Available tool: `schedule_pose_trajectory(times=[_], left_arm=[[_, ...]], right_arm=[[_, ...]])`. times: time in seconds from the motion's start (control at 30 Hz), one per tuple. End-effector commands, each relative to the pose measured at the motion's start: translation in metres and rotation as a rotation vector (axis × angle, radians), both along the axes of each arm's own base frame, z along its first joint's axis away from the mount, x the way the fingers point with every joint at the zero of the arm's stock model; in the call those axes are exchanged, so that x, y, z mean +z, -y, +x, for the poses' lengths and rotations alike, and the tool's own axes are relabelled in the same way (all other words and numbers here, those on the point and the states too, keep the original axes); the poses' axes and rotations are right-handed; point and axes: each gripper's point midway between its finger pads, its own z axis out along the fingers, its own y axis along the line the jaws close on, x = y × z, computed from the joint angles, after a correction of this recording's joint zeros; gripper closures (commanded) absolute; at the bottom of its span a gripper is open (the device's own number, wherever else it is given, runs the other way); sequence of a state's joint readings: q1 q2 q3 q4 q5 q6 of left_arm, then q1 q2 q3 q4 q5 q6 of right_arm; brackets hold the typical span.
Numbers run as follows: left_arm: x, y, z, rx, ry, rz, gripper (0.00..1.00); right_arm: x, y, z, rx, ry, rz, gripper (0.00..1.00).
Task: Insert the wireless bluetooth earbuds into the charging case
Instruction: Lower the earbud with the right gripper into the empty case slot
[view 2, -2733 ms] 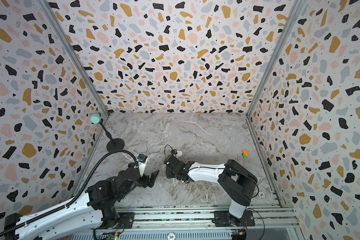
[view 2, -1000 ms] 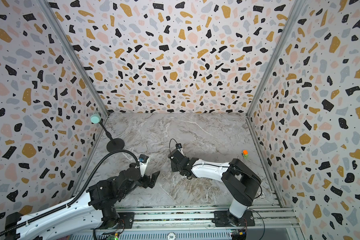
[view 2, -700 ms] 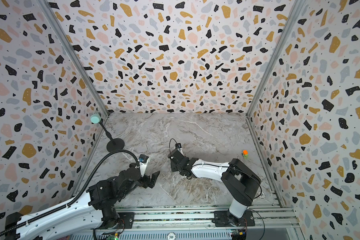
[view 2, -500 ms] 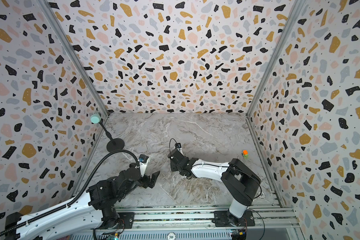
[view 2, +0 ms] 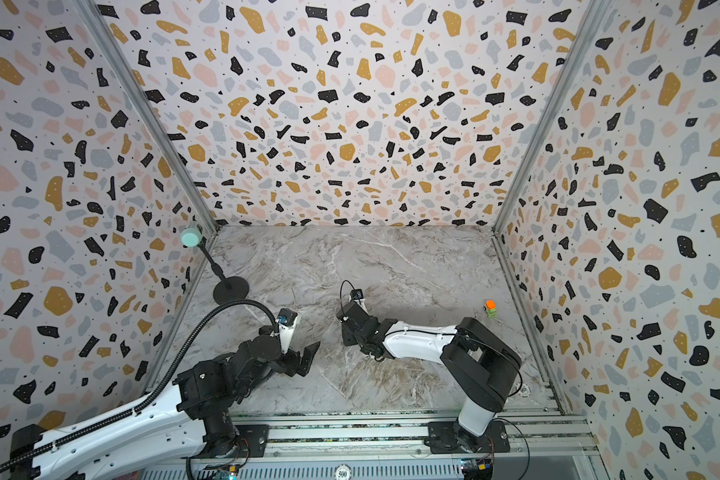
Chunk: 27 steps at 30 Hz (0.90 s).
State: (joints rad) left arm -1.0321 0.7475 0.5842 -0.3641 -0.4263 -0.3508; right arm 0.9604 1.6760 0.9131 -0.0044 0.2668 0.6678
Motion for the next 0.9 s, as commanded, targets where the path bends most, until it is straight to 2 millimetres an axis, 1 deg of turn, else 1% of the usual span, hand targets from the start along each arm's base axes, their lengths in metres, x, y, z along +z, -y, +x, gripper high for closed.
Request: schedule_pose_trajectory(times=[0.0,0.87], left_arm=[[0.002,0.003,0.002,-0.008,0.018,-0.010,0.00],[0.002,0.003,0.002,-0.008,0.019,-0.010,0.00]], right_arm=[[-0.002,-0.001,0.000,-0.002,0.014,-0.007,0.76],[-0.017,-0.004,-0.001,0.000,0.030,-0.064,0.76]])
